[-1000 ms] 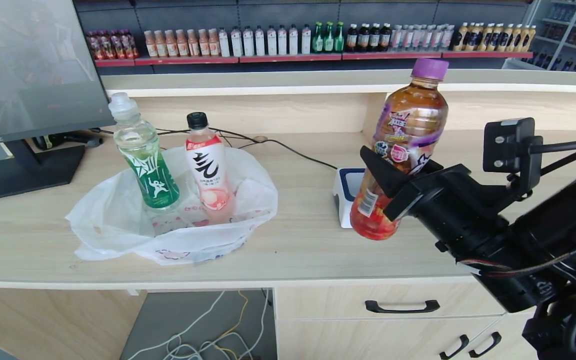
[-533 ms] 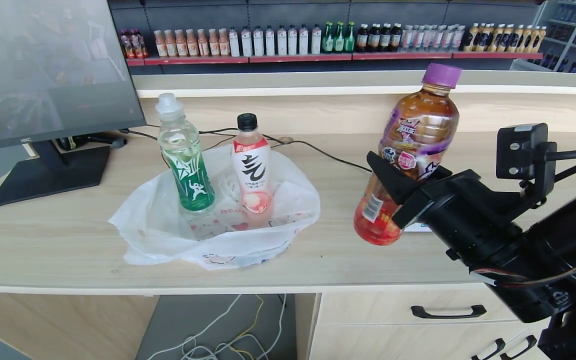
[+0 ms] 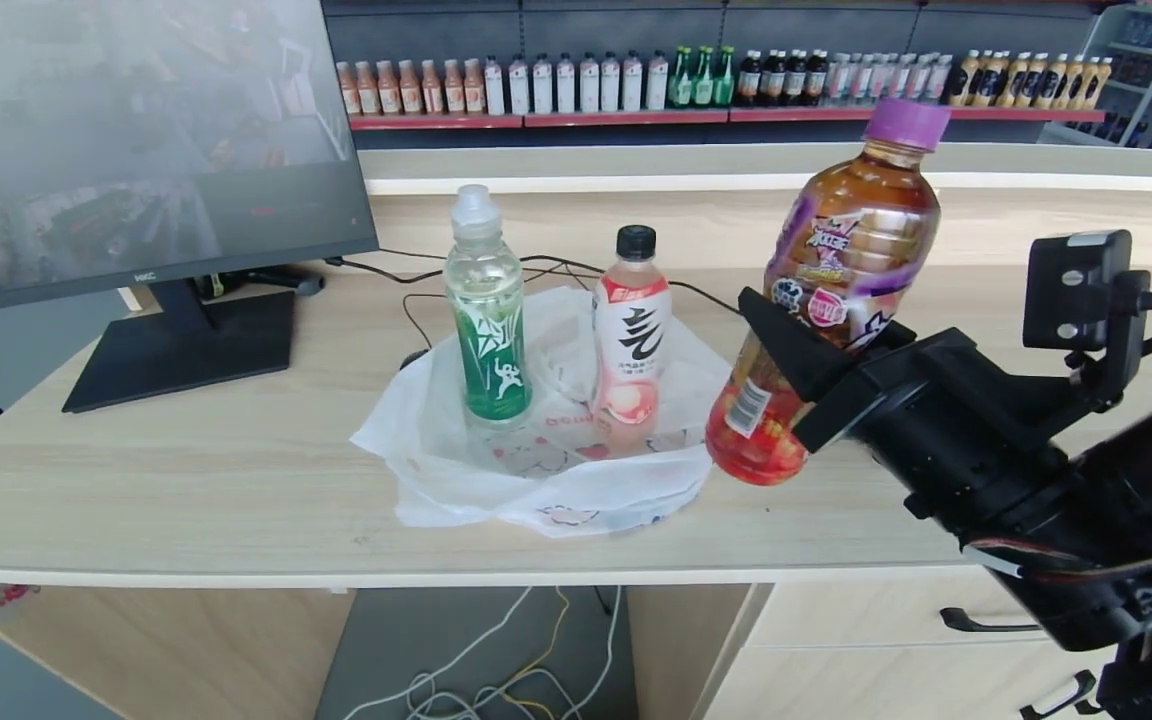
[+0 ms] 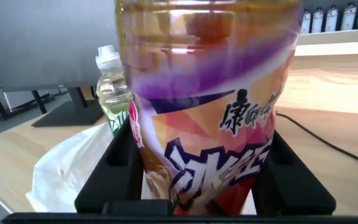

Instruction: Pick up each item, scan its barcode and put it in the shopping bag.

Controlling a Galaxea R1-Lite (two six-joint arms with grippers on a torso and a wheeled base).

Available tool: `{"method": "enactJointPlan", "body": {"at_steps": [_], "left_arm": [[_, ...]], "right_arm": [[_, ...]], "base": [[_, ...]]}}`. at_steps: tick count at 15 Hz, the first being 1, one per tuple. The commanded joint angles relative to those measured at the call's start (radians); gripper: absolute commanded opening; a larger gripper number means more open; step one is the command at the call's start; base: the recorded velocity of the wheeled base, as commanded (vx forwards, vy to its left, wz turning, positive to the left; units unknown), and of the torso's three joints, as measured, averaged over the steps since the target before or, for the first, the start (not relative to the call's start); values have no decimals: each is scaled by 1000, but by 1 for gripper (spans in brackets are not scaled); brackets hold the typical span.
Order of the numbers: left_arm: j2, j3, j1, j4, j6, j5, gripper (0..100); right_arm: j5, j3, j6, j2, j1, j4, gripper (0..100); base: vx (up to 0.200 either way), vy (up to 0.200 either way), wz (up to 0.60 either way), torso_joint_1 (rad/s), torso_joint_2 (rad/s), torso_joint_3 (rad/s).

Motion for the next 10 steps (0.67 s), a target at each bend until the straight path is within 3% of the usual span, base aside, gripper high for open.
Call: {"method": "enactJointPlan", "body": {"at_steps": [1,2,5,10], "left_arm": [[0,0,0,0,0,0,100],[0,0,-1,0,2,0,100],[1,0,-1,-2,2,0,100],[0,0,0,-2,2,0,100]], "right_arm": [[1,9,-10,-5,20,-1,0],[3,0,-19,7,48,-1,0],[11,-61,-47,65,95,-1,0],[64,-204,-81,196,72,-1,0]], "base": [[0,200,0,7,-2,-2],[0,200,0,2,2,2],[0,0,0,0,0,0],[0,0,0,0,0,0]]}}
